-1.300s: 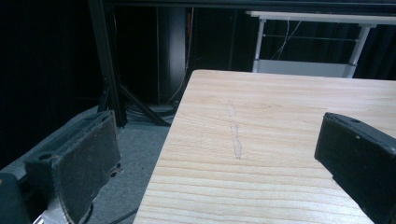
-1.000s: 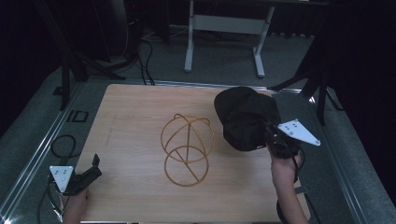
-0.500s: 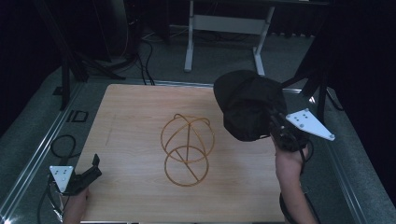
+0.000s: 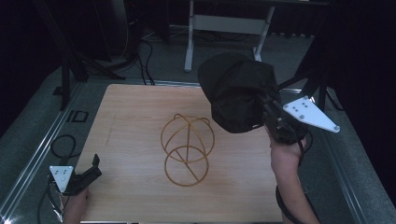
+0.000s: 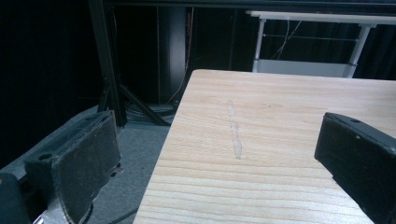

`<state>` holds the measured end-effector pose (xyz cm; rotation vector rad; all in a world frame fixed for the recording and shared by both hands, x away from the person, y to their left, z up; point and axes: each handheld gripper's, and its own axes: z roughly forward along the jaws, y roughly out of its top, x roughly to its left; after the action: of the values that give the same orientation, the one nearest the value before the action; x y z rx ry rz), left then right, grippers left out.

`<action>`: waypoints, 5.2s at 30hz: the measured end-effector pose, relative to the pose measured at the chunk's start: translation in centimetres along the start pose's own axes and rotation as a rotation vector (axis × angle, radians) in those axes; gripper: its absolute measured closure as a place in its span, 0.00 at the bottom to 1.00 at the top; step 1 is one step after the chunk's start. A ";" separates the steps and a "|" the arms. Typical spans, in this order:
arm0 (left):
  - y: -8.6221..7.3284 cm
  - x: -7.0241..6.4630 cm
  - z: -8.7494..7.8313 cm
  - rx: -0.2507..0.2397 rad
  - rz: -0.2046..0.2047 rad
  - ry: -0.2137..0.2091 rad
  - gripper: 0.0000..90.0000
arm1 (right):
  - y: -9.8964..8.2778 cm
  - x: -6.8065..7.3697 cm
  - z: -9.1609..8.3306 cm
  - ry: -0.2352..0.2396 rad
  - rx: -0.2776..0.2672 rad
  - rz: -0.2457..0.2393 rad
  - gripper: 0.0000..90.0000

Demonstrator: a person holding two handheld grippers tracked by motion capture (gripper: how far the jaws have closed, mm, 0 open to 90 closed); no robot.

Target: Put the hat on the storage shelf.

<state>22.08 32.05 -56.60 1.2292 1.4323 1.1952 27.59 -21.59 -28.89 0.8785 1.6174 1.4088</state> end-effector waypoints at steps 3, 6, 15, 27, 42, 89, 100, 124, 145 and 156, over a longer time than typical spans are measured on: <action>0.0 0.0 0.0 0.001 0.000 0.000 0.01 | 0.6 1.0 0.2 0.031 -0.011 0.001 0.97; 0.0 0.0 0.0 0.001 0.001 -0.001 0.01 | 1.1 2.0 0.5 0.062 -0.021 -0.002 0.97; 0.0 0.0 0.0 0.000 0.002 -0.003 0.01 | 1.9 5.0 0.9 0.157 -0.035 -0.024 0.97; 0.0 0.0 0.0 -0.001 0.001 -0.003 0.01 | 1.7 8.1 1.6 0.281 -0.016 -0.026 0.97; 0.0 0.0 0.0 -0.002 0.002 -0.005 0.01 | -3.0 9.9 2.7 0.324 0.088 -0.017 0.97; 0.0 0.0 0.0 -0.001 0.010 -0.009 0.01 | -8.1 10.2 4.0 0.394 0.219 0.058 0.70; 0.0 -0.1 0.0 -0.004 0.010 -0.007 0.01 | -8.8 10.3 3.6 0.371 0.220 0.060 0.72; 0.0 -0.1 0.0 -0.002 0.011 -0.007 0.01 | -6.2 8.2 3.3 0.383 0.185 0.095 0.49; 0.0 -0.1 0.0 -0.006 0.010 -0.005 0.01 | -8.0 2.5 3.2 0.320 0.231 0.091 0.15; 0.0 0.0 0.0 -0.003 0.008 -0.005 0.01 | -11.5 -1.1 2.6 0.218 0.250 0.077 0.15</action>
<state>22.06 32.02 -56.62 1.2358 1.4231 1.1982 30.47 -23.06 -40.28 0.9644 1.9760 1.4147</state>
